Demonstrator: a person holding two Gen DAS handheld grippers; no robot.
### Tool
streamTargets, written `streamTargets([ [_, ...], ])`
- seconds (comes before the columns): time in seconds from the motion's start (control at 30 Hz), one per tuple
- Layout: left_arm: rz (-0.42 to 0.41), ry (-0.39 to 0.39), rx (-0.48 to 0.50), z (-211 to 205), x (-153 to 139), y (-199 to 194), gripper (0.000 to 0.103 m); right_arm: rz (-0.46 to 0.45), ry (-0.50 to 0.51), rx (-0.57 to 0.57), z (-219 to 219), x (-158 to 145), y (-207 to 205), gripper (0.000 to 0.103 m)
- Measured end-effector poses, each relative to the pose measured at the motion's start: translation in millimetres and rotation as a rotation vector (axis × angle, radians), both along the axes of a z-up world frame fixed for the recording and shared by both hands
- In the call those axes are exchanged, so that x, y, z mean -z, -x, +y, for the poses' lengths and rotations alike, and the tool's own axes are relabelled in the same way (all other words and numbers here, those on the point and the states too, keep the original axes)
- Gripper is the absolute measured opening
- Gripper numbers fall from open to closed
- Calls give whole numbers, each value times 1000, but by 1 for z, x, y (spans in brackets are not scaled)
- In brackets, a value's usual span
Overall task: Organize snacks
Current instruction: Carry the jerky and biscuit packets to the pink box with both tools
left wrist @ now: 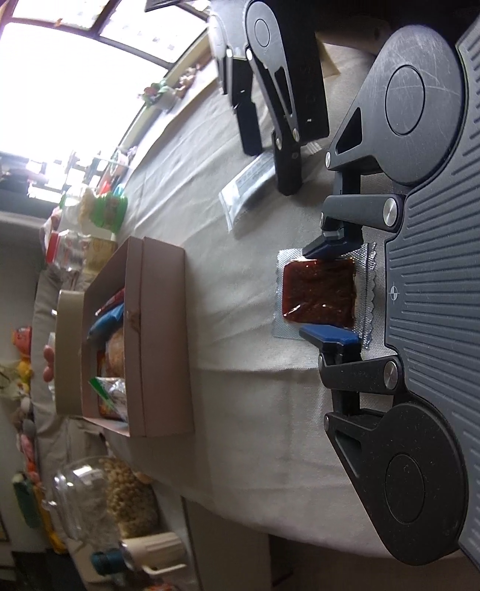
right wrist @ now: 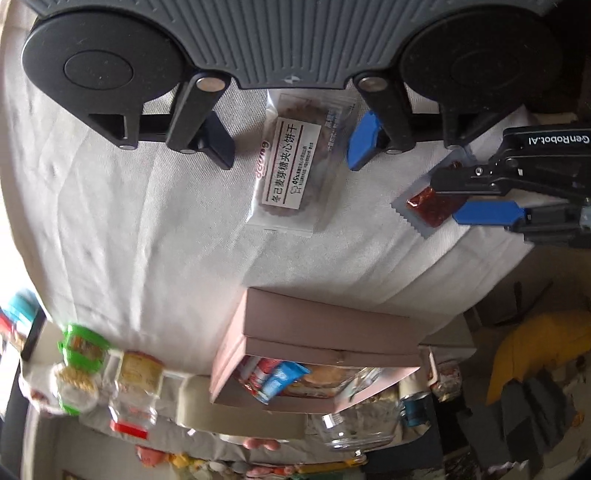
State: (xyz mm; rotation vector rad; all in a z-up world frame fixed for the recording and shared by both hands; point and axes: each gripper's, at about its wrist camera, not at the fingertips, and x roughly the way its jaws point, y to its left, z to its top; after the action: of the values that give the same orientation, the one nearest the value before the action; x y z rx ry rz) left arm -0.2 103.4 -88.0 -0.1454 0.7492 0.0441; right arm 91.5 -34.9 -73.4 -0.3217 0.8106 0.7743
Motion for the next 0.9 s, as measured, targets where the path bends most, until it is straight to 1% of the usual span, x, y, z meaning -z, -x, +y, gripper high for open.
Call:
streamTargets([
  [0.03,-1,-24,6,-4,0,0,44,-10,6,-18,1,0,3,50],
  [0.07,-3,-53,13,-8,1,1,44,-11,3,-35,1,-2,6,45],
  [0.13,-10,-105,29,-15,2,1,44,-9,-2,-51,2,-2,7,42],
  [0.2,-19,-127,39,-17,3,2,44,-9,-4,-52,1,-3,7,42],
  [0.23,-23,-125,40,-17,3,3,44,-7,-6,-53,0,-3,6,39],
  [0.37,-23,-116,40,-14,1,3,43,-19,-26,-47,-4,-11,4,39],
  [0.5,-25,-139,51,-18,-3,4,43,-43,-76,-38,-15,-30,1,39],
  [0.57,-38,-141,60,-18,-10,4,43,-49,-106,-34,-20,-42,-2,39],
  [0.63,-77,-133,72,-15,-26,6,43,-50,-140,-37,-24,-58,-5,39],
  [0.67,-111,-127,78,-12,-39,7,43,-56,-160,-42,-26,-69,-8,39],
  [0.73,-204,-135,80,-3,-74,6,43,-87,-207,-47,-29,-97,-14,39],
  [0.83,-357,-209,51,11,-135,-2,43,-172,-288,-27,-30,-150,-26,39],
  [0.9,-437,-259,35,20,-167,-15,43,-257,-318,-1,-25,-181,-35,39],
])
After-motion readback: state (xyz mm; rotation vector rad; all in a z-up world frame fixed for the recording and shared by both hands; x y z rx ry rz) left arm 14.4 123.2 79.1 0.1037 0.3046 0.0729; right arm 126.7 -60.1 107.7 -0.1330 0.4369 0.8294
